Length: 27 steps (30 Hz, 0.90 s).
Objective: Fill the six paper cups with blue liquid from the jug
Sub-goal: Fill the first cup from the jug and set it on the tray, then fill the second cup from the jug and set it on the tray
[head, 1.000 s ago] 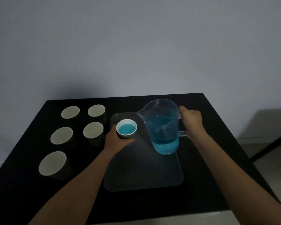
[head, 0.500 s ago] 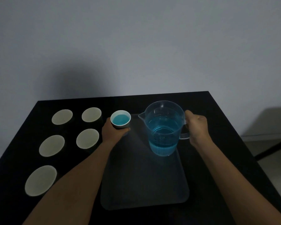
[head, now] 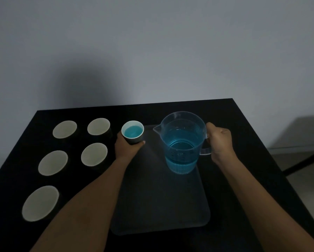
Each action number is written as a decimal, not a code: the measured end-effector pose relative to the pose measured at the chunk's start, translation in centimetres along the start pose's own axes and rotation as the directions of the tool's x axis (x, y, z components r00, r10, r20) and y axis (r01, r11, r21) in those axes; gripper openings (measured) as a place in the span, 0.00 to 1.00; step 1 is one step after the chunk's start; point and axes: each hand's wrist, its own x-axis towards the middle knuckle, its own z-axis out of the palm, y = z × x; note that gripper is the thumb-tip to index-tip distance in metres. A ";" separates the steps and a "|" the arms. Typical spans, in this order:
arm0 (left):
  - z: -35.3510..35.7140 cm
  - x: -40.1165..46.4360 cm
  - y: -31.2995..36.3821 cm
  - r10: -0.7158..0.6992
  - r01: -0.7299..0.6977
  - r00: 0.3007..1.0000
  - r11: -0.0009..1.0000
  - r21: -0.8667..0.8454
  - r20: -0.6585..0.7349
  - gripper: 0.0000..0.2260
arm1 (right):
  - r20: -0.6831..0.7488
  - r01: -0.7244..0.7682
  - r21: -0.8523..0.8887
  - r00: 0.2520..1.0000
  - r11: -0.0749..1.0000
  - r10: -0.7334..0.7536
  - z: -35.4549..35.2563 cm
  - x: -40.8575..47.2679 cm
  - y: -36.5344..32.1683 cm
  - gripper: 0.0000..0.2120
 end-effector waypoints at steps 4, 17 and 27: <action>0.0 -2.2 0.0 0.031 -0.032 0.999 0.999 -0.040 -0.015 0.43 | -0.025 0.016 -0.006 1.000 1.000 -0.017 -0.2 -0.4 0.1 0.17; -3.8 -10.5 -5.3 0.121 -0.004 0.806 0.980 0.199 -0.580 0.29 | 0.031 0.031 0.027 0.999 0.999 -0.032 0.5 -3.8 -0.2 0.15; -7.0 -6.2 -5.1 -0.266 0.208 0.907 0.957 -0.201 -0.326 0.55 | 0.054 0.027 0.013 0.998 1.000 -0.027 1.5 -5.5 0.3 0.16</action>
